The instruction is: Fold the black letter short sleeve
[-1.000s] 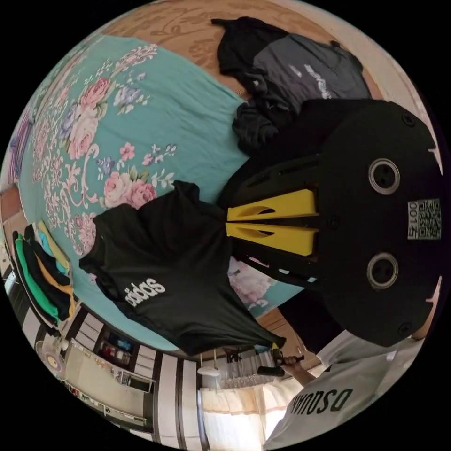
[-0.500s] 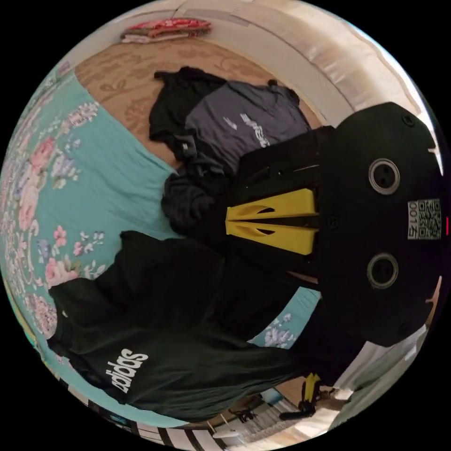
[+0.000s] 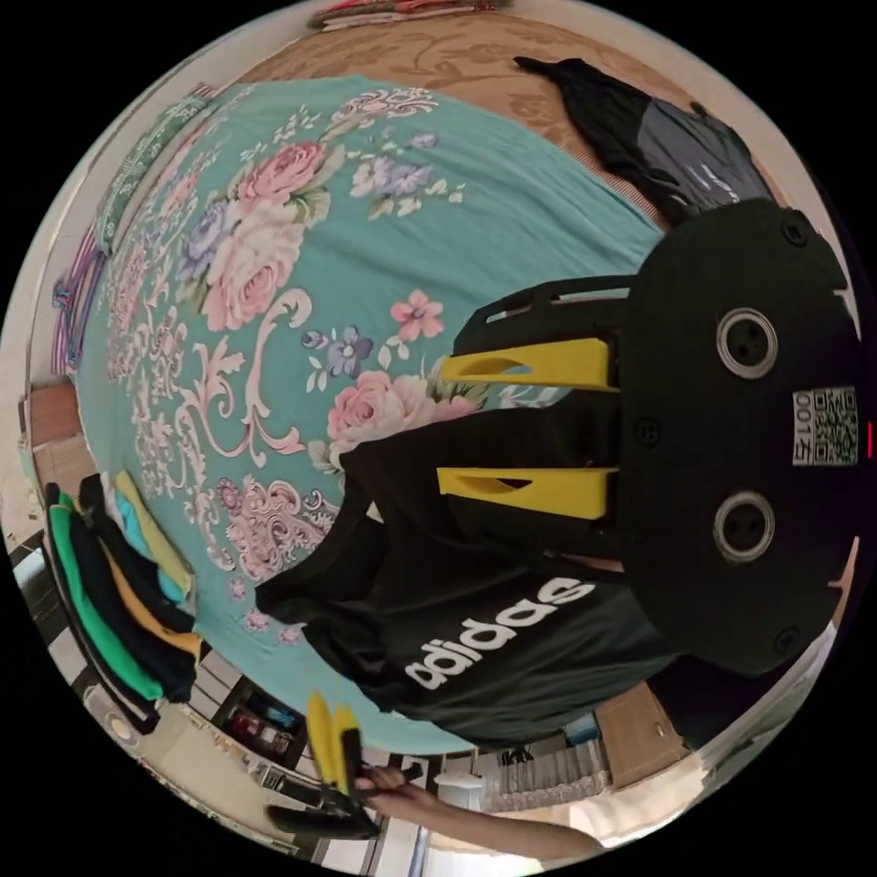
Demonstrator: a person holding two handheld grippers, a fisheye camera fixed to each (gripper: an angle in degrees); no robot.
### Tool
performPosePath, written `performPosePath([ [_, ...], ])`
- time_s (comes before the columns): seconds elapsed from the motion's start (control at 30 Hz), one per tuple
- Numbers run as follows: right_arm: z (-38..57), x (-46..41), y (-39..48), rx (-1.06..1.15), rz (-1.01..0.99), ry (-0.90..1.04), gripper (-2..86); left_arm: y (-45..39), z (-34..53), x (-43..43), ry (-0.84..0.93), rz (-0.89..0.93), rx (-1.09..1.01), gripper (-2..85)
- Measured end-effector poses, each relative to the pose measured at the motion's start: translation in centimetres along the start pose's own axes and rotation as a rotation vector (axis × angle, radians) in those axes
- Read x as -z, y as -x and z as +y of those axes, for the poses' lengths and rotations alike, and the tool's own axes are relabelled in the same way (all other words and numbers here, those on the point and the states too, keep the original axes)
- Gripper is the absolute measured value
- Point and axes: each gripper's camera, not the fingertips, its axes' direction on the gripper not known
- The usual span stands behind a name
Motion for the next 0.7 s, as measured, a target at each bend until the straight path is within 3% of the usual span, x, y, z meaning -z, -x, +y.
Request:
performPosePath([
  [0.1, -0.2, -1.3, 2.5, -0.003, 0.127, 0.003, 7.5, -1.2, -5.4, -4.2, 0.204, -0.027, -0.011, 8.2],
  [0.27, 0.4, -0.5, 5.5, 0.135, 0.293, -0.027, 1.4, -3.7, -8.4, 1.0, 0.127, -0.182, -0.081, -0.4],
  [0.37, 0.3, 1.6, 5.1, 0.155, 0.423, -0.122, 0.9, -3.2, -10.6, 4.6, 0.08, -0.116, -0.153, -0.8],
  [0.47, -0.9, 1.9, 3.5, 0.115, 0.334, -0.104, 0.7, -1.4, -13.9, 6.2, 0.126, -0.293, -0.132, -0.9],
  [0.6, -1.7, -1.5, 3.2, 0.084, 0.343, -0.005, 0.5, -1.6, -16.8, 6.4, 0.14, 0.031, -0.114, -0.9],
  [0.63, -1.6, -1.8, 3.5, 0.093, 0.358, -0.021, 0.5, -2.1, -16.8, 6.4, 0.14, 0.03, -0.117, -0.9],
  [0.7, -1.1, -2.2, 4.7, 0.127, 0.42, -0.045, 0.5, -3.7, -16.4, 6.6, 0.14, -0.217, -0.112, -0.9],
])
